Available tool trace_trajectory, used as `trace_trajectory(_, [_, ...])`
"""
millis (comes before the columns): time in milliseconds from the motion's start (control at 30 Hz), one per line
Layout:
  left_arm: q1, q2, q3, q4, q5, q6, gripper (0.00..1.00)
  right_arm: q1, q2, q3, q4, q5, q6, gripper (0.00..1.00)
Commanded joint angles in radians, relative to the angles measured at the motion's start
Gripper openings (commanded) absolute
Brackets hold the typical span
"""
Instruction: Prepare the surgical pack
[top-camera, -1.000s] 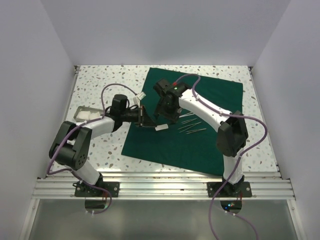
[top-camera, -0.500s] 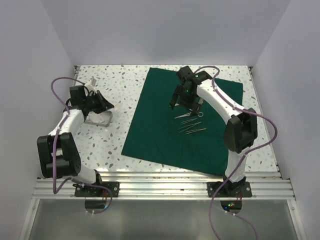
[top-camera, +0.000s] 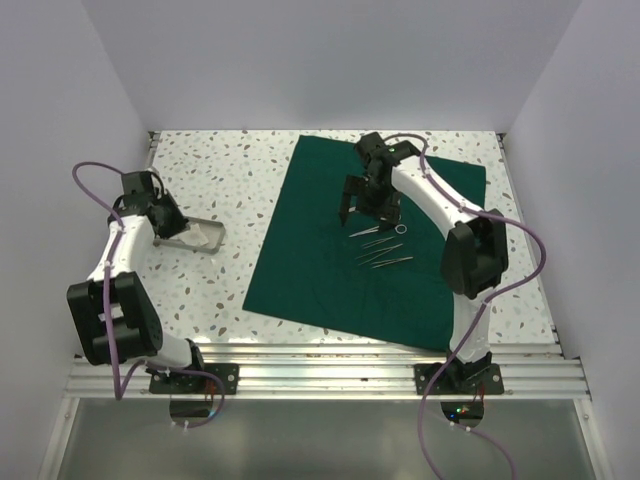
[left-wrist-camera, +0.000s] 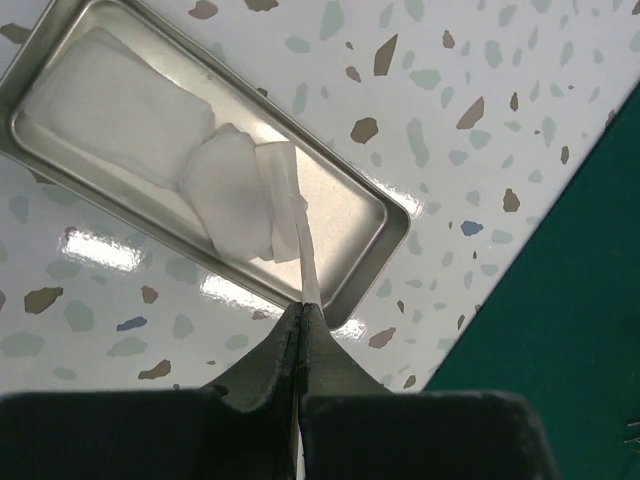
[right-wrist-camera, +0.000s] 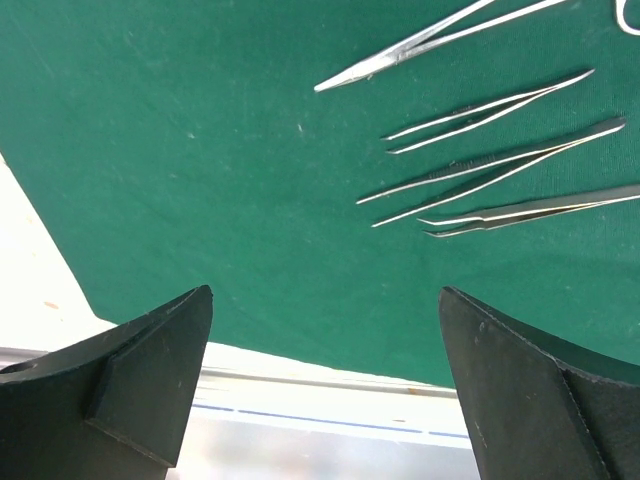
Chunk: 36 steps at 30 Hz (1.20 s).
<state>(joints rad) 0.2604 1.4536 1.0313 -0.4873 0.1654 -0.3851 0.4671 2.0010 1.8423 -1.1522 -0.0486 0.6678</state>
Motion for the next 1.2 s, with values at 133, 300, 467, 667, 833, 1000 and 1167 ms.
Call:
trace_trajectory(133, [0.010,0.008,-0.017,0.079,-0.057,-0.057,0.00,-0.027,-0.031,-0.032,0.006,-0.056,-0.071,0.99])
trace_trajectory(300, [0.025,0.062,-0.007,0.142,-0.018,-0.020,0.00,-0.031,-0.042,-0.055,0.009,-0.056,-0.071,0.99])
trace_trajectory(467, [0.043,0.122,-0.005,0.118,-0.014,0.017,0.00,-0.031,-0.047,-0.057,0.017,-0.060,-0.059,0.99])
trace_trajectory(667, [0.048,0.128,-0.042,0.176,0.037,0.005,0.00,-0.031,-0.048,-0.077,0.026,-0.076,-0.053,0.99])
trace_trajectory(833, [0.048,0.143,-0.066,0.205,0.092,-0.032,0.00,-0.033,-0.051,-0.074,0.032,-0.076,-0.039,0.99])
trace_trajectory(1000, [0.046,0.130,-0.108,0.199,0.128,-0.077,0.31,-0.031,-0.045,-0.080,0.040,-0.085,-0.022,0.99])
trace_trajectory(1167, [0.048,0.051,-0.140,0.208,0.174,-0.069,0.47,-0.031,-0.036,-0.074,0.046,-0.091,-0.001,0.99])
